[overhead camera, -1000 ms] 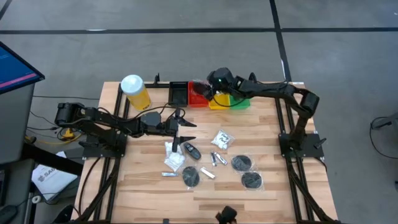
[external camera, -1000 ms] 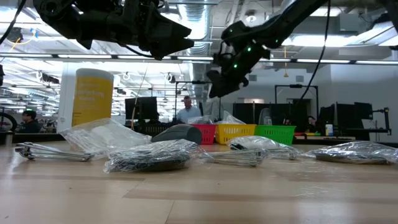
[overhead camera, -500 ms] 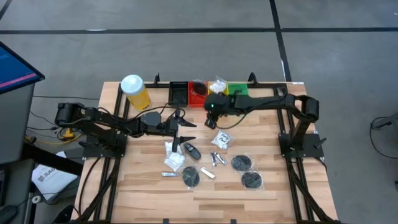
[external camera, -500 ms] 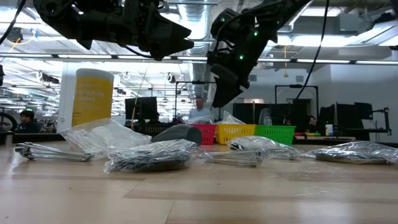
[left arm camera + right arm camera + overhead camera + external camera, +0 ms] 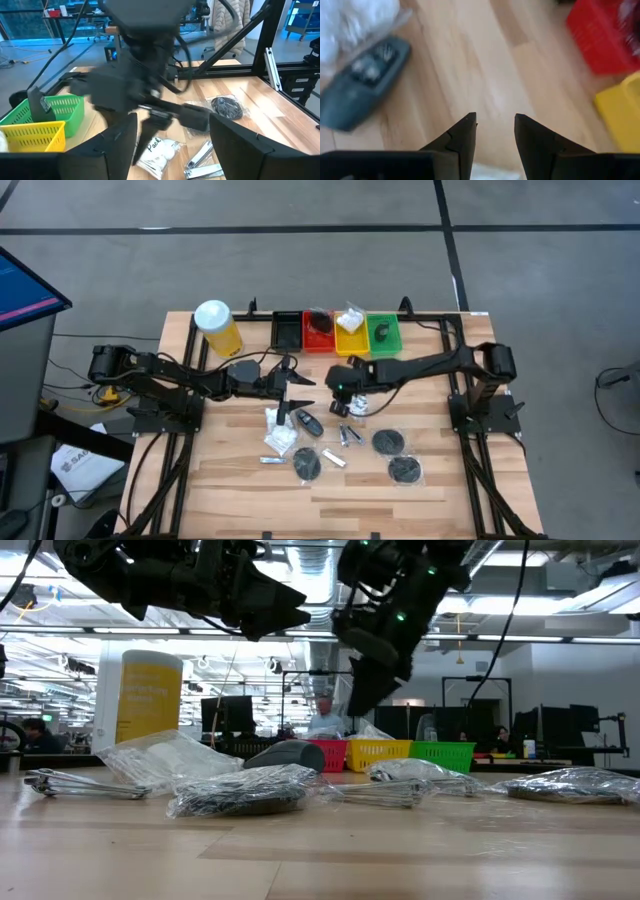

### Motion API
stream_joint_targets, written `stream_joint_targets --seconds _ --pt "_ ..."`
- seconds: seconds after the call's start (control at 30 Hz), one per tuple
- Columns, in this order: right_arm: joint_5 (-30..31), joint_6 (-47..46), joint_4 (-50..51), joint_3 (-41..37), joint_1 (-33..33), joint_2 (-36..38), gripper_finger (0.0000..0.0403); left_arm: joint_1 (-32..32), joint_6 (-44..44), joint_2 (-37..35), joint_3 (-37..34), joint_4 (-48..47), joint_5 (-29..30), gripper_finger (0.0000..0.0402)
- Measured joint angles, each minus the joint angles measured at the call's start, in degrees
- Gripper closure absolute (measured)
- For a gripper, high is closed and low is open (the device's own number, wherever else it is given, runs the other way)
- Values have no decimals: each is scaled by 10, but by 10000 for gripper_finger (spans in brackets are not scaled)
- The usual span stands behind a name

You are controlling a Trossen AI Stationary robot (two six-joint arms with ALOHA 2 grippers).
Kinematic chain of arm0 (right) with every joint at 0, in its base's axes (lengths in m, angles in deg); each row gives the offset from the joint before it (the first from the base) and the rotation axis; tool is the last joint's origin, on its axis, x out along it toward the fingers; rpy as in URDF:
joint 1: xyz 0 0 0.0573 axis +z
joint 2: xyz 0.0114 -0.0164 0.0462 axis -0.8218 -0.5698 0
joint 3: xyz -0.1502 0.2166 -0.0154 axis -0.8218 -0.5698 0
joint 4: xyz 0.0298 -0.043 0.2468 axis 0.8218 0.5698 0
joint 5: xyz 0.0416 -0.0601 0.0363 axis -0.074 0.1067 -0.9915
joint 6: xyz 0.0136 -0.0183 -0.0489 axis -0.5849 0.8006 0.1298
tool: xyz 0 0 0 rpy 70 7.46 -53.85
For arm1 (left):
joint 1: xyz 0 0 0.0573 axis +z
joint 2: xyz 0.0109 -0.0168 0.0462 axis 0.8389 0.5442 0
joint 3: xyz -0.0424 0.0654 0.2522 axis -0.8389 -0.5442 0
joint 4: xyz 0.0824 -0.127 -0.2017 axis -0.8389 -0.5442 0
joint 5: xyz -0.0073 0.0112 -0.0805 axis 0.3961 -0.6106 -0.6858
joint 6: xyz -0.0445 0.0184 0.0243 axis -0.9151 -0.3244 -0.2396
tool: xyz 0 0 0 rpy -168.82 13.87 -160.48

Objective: Pick & Place Travel size toiletries
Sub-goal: Put the cotton pack into the yellow bin

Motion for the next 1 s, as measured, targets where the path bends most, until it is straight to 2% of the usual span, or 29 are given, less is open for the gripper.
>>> stream_joint_targets --seconds 0.33,0.53,0.8,1.0 --pt "15 -74 -81 -128 60 95 278 0 0 0 0 -1 0 165" --pt "12 -97 -108 -193 104 127 278 0 1 0 0 -1 0 165" --pt "12 -101 -105 -204 153 126 278 0 2 0 0 0 0 165" --pt "13 -115 -97 -203 153 118 278 0 2 0 0 1 0 165"
